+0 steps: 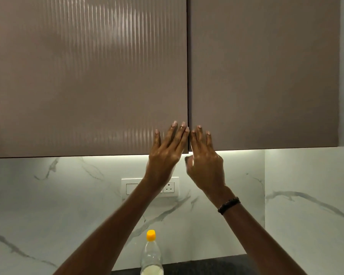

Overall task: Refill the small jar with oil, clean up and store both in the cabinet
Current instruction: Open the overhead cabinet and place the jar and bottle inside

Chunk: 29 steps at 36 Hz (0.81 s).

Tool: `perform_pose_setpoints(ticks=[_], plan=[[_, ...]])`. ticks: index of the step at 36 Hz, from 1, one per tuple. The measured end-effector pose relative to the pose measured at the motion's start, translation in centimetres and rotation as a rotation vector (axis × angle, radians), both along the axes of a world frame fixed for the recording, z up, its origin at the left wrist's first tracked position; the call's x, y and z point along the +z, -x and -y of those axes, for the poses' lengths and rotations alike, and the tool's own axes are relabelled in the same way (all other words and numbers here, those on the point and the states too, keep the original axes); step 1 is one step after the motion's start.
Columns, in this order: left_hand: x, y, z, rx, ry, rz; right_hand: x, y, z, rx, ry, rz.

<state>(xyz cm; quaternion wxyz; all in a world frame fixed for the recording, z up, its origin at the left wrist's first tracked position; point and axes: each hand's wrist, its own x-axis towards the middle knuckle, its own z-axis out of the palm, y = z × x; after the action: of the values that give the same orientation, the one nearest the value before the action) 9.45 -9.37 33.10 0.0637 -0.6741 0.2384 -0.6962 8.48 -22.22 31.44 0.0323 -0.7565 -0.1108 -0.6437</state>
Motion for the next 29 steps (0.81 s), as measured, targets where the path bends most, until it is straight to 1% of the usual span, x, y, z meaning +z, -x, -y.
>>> perform_pose_setpoints(ticks=[3, 7, 8, 9, 14, 24, 29], plan=[[-0.1, 1.6, 0.0, -0.042, -0.002, 0.017, 0.4, 1.7, -0.7, 0.350, -0.246, -0.157], [-0.3, 4.1, -0.4, -0.077, -0.004, 0.056, 1.3, 5.4, -1.7, 0.989, -0.592, -0.436], [-0.4, 4.7, -0.6, -0.091, 0.002, 0.047, 1.5, 6.3, -2.0, 1.091, -0.634, -0.487], [-0.4, 5.4, -0.7, -0.115, 0.009, 0.038, 1.5, 7.0, -2.2, 1.140, -0.644, -0.510], [-0.8, 9.3, -1.6, -0.230, 0.053, -0.025, 0.6, 10.4, -3.2, 1.212, -0.654, -0.512], [-1.7, 18.2, -4.8, -0.431, 0.117, -0.029, 0.0, 20.5, -6.3, 1.120, -0.530, -0.343], [-2.0, 23.5, -8.5, -0.545, 0.166, -0.024, -0.1, 26.9, -10.3, 1.078, -0.494, -0.260]])
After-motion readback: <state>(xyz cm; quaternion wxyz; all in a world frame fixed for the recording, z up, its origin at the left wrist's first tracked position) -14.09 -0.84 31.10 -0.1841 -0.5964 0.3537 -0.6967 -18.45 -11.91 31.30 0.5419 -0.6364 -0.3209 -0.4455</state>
